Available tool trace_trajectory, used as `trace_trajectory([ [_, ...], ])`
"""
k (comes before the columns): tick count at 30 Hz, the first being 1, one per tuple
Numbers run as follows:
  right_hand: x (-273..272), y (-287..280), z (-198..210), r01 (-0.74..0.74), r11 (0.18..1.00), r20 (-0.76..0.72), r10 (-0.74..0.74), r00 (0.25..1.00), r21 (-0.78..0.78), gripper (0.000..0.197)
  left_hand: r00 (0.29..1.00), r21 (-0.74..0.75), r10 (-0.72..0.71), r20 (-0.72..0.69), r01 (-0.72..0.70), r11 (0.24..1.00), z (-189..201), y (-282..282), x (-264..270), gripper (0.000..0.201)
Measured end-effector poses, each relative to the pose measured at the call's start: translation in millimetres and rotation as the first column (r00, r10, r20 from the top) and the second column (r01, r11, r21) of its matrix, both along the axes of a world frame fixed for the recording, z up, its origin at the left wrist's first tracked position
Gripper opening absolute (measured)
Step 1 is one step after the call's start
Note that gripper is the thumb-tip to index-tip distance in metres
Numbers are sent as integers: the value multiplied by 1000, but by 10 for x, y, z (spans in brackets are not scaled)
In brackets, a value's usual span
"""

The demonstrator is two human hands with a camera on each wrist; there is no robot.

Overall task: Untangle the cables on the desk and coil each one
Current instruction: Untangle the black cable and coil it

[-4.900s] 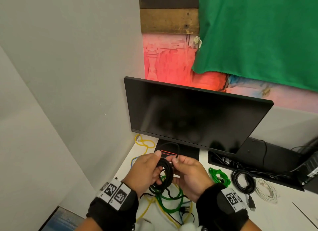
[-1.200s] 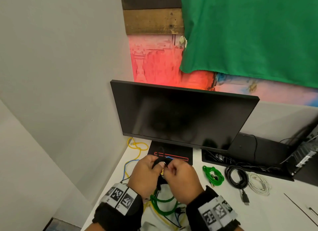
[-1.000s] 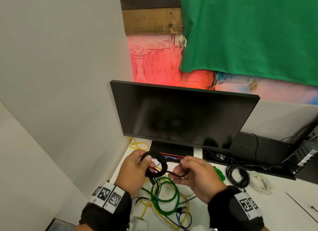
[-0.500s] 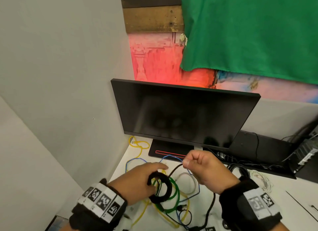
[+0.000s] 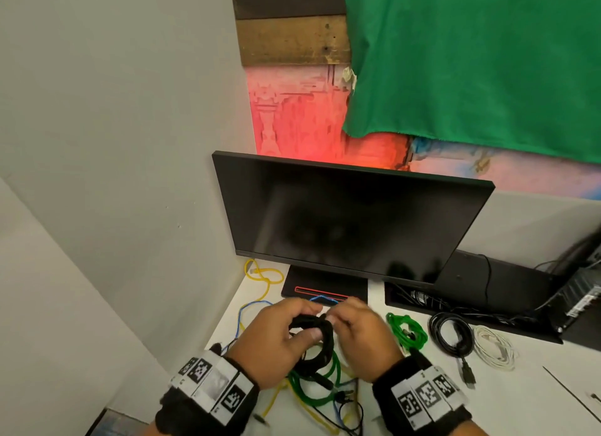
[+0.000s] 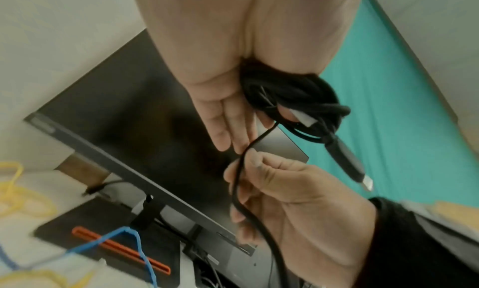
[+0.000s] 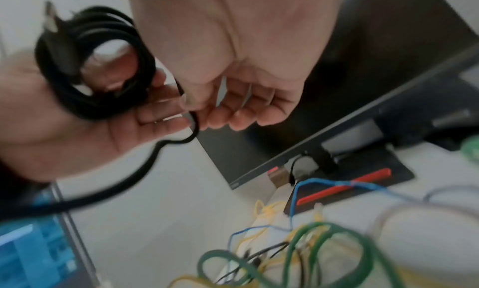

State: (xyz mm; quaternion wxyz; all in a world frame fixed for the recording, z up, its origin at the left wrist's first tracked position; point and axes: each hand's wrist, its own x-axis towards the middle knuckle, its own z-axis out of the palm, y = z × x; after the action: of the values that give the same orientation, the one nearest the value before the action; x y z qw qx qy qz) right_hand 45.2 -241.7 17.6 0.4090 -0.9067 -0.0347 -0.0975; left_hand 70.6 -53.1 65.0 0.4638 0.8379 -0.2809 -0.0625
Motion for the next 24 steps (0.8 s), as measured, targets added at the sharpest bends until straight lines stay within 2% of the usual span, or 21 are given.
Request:
trace_trajectory([
  [2,-50,121,-58,-60,963,-145,101,984,262,19,997,-73,34,-64,-39,997,-38,-20,-14,22],
  [3,-69,146,-78,-70,938,-192,142,971,339,20,995,-87,54,-78,-61,994,-53,-27,-17,19],
  [5,-80,131,-83,-81,934,-261,179,949,347,21,990,-101,109,-95,-118,988,-83,-20,-7,16],
  [7,-80,73,-18,-43,955,-307,137,942,294,21,978,-94,179,-106,-189,977,-125,11,23,14],
  [9,-86,14,104,73,935,-272,26,962,347,20,962,-31,265,-63,-267,963,-183,37,60,11],
  [11,-116,37,237,140,896,-207,-56,977,421,9,942,16,335,-19,-335,942,-220,24,62,11],
  [12,-142,86,293,129,914,-180,-63,982,385,7,931,9,364,-15,-364,931,-234,2,52,12],
  [15,-221,282,325,54,995,-138,-42,990,89,20,900,-43,433,-44,-434,900,-261,-71,36,18],
  [17,-222,343,298,57,998,-98,-56,994,10,20,902,-49,429,-39,-431,901,-260,-87,44,21],
  [19,-198,337,263,77,997,-60,-77,995,7,19,924,-47,381,-19,-382,923,-256,-71,58,23],
  [21,-167,326,233,72,995,-48,-69,996,65,24,949,-29,316,-17,-316,948,-238,-34,75,22],
  [24,-140,336,226,-29,979,-90,49,995,203,46,986,24,155,-60,-154,988,-183,36,108,22],
])
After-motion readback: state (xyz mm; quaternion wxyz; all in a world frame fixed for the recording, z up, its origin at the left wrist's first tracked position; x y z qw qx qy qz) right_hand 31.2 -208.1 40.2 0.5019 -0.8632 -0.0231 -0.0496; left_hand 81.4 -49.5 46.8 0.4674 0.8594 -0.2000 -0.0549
